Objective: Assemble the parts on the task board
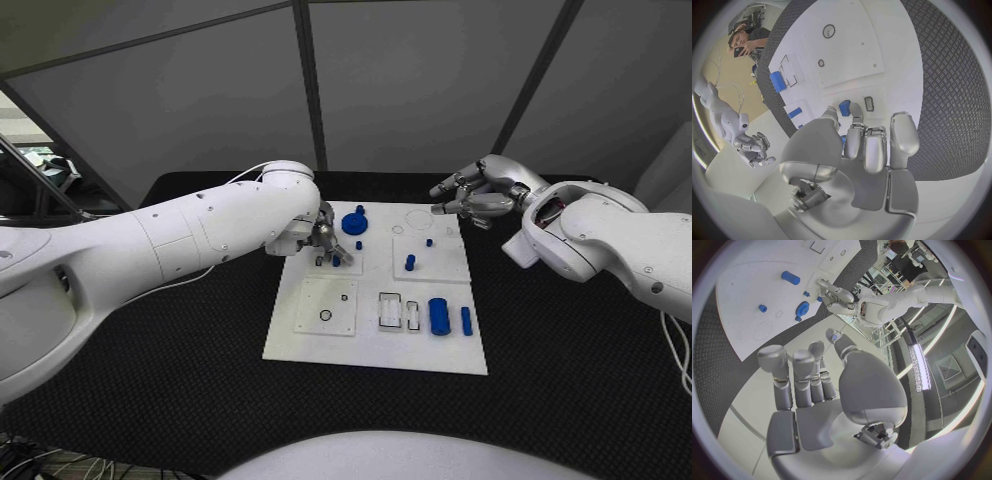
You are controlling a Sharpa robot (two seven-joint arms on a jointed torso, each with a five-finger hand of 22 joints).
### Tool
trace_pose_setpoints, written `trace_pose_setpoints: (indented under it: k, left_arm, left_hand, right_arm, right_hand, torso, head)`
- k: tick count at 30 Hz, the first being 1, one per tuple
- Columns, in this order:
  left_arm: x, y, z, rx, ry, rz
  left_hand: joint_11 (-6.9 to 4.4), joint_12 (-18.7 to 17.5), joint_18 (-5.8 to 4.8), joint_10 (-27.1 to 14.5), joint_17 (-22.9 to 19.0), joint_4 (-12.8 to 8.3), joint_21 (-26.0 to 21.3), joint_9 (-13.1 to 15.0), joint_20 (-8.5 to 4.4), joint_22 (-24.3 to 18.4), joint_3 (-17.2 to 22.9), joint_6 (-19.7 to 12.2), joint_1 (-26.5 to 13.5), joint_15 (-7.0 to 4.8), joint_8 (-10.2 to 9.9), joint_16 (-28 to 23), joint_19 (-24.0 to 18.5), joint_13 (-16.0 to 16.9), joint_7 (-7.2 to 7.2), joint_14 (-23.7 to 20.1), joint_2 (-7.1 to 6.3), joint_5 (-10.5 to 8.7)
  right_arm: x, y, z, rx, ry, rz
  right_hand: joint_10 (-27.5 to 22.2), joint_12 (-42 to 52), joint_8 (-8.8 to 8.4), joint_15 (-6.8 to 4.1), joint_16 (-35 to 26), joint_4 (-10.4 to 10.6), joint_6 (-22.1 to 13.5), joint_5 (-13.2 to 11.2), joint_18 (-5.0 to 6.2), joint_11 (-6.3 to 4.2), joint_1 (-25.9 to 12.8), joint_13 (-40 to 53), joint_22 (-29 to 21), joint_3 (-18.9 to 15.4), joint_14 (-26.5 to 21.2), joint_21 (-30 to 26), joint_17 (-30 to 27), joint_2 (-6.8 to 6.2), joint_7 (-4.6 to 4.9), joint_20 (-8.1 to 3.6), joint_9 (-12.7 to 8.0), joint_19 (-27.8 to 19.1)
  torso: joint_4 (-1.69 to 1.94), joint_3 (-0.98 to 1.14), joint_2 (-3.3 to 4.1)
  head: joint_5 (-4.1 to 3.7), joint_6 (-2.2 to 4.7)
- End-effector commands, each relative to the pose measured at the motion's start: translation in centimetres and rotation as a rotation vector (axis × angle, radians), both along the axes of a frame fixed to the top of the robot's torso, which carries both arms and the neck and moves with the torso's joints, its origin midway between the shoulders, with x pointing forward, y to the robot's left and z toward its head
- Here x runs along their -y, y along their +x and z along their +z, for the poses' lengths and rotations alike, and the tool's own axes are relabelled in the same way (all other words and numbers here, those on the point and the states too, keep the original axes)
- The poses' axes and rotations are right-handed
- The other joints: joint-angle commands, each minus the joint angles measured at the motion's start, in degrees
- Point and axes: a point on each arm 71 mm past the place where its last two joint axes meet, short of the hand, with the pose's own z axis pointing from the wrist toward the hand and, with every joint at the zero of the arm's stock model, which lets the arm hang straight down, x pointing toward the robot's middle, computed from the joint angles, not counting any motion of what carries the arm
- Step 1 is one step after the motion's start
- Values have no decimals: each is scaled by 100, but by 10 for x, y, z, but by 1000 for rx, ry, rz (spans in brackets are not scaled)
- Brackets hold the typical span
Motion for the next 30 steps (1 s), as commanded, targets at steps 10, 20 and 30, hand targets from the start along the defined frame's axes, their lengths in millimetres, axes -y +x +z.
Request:
trace_pose_setpoints:
  k: [10, 20, 30]
  left_arm:
    - [-8, -1, 27, 53, -106, 46]
    - [-27, 11, 80, 137, -161, 78]
    - [-40, 38, 79, 162, -144, 125]
  left_hand:
    - [97, -675, -141, 156, 1144, -27, -328, -358, 30, -338, 70, -286, 227, 23, -493, -212, -221, 1081, 120, 508, 142, -2]
    - [338, -2321, 52, -408, 385, -228, -1174, -1683, 212, -1215, 65, -542, 653, 211, -1443, -953, -847, 561, 395, 216, 238, -1]
    - [388, -2919, 149, -614, 45, -380, -1718, -2681, 279, -1690, 93, -411, 982, 269, -1793, -1349, -1073, 263, 446, 98, 344, 8]
  right_arm:
    - [1, 2, 1, 7, 0, 1]
    - [4, 5, 0, 6, -4, -7]
    - [1, 6, -1, 4, -3, -4]
  right_hand:
    - [-48, -14, -10, -4, -20, -12, -38, 10, 33, -10, -57, -6, -6, 32, 28, -21, -6, 19, 12, -11, -3, 11]
    - [-51, -15, -10, -4, -35, -12, -39, 10, 34, -10, -69, -14, -10, 38, 27, -29, -14, 16, 11, -11, -3, 12]
    - [-49, -11, -10, -4, -35, -10, -39, 10, 33, -10, -74, -12, -9, 39, 28, -29, -12, 15, 12, -11, -2, 13]
  torso:
    - [13, 0, -7]
    - [9, 5, -7]
    - [-8, -8, 17]
  head:
    - [9, 58]
    - [53, 106]
    - [99, 146]
